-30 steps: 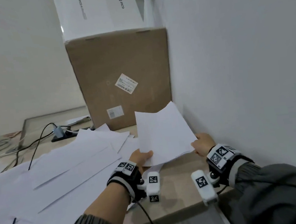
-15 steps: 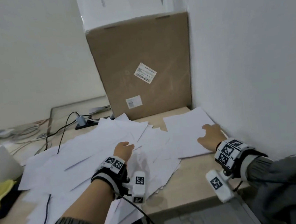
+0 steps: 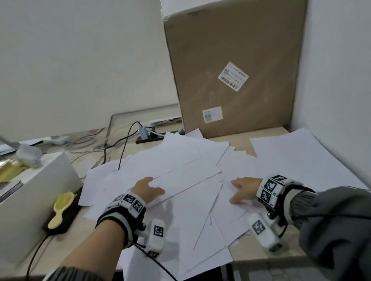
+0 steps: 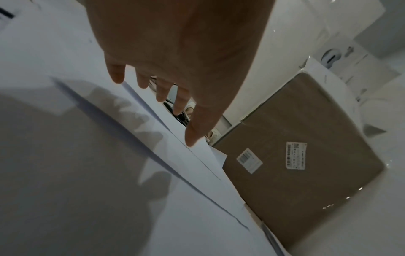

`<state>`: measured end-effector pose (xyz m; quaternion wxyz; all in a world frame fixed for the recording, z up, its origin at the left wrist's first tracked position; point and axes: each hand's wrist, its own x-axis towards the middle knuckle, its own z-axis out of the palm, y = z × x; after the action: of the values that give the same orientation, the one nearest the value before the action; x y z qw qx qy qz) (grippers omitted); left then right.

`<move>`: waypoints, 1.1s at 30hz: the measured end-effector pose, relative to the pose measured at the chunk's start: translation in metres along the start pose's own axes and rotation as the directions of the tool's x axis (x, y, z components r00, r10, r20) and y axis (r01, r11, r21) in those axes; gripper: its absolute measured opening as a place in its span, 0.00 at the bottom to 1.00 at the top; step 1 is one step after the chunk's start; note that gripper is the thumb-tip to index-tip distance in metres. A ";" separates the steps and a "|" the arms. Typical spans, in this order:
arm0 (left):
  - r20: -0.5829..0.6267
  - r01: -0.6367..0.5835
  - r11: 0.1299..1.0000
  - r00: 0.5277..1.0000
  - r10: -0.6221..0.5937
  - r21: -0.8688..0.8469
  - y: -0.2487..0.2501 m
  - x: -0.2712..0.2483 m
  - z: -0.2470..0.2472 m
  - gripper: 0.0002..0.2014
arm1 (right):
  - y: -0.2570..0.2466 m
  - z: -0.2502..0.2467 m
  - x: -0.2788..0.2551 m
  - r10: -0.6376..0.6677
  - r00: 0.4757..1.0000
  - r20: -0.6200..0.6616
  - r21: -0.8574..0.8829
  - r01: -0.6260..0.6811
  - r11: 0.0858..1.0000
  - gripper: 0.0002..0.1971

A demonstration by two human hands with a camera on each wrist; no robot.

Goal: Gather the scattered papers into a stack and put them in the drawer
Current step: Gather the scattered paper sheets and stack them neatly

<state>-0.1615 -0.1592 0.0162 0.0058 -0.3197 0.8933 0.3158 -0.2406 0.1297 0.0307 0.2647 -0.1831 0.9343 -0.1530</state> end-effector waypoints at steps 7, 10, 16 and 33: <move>0.097 0.019 0.894 0.993 -0.069 0.448 0.024 0.041 -0.007 0.43 | 0.012 0.001 0.011 -0.042 0.995 0.087 -0.078 0.049 0.996 0.44; 0.208 -0.049 0.851 0.976 -0.072 0.523 0.032 0.036 -0.007 0.38 | 0.013 0.003 0.011 -0.051 0.996 0.073 -0.082 0.057 0.995 0.44; 0.325 -0.216 0.741 0.946 -0.004 0.635 0.041 0.002 -0.012 0.33 | 0.012 0.004 0.006 -0.050 0.997 0.060 -0.077 0.055 0.996 0.43; 0.424 -0.281 0.799 0.905 0.036 0.531 0.015 -0.067 0.024 0.61 | 0.017 -0.006 -0.023 0.061 0.992 -0.114 0.361 -0.016 0.932 0.19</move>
<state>-0.1218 -0.0987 0.0193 0.2552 -0.1549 0.9506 0.0848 -0.2297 0.1556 0.0389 0.2386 -0.1036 0.9085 -0.3272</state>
